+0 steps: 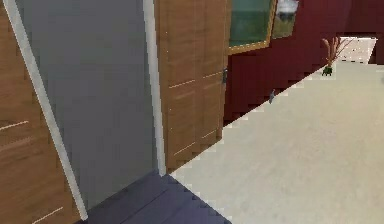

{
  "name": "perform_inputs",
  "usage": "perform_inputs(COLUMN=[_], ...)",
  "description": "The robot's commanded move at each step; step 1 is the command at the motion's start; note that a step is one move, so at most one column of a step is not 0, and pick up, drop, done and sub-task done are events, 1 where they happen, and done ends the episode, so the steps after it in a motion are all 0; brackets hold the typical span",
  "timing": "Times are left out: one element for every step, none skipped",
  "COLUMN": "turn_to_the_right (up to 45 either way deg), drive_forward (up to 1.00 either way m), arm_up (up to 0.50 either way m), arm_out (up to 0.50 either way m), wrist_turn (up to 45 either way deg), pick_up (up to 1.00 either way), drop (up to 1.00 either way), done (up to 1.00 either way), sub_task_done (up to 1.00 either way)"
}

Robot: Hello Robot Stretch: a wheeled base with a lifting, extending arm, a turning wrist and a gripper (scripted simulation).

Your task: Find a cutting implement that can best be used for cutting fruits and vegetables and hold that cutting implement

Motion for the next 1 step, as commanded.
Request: perform_inputs(turn_to_the_right=[-45.0], drive_forward=[0.00], arm_up=[0.00], arm_out=[0.00], wrist_turn=[0.0], pick_up=[0.00], drop=[0.00], done=[0.00], sub_task_done=[0.00])
